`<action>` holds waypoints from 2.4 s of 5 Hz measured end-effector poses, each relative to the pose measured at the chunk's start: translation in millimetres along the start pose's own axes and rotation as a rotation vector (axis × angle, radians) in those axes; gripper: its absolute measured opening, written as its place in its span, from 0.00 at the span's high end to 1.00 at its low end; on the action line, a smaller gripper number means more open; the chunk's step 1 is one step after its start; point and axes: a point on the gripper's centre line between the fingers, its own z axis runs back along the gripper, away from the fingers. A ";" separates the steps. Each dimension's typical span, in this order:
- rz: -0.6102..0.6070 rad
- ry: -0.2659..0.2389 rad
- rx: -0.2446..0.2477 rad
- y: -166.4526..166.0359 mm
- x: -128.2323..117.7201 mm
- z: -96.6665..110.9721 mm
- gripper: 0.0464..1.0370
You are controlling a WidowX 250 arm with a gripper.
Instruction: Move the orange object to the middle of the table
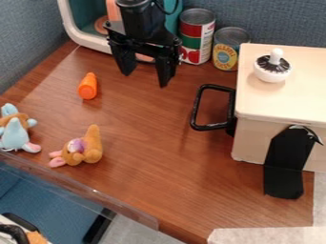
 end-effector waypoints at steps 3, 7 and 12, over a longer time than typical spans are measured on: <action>0.201 0.017 0.045 73.4 18.5 -22.7 0.04; 0.341 0.075 0.118 153.4 28.1 -94.5 0.04; 0.264 0.039 -0.024 94.1 42.5 -98.3 0.48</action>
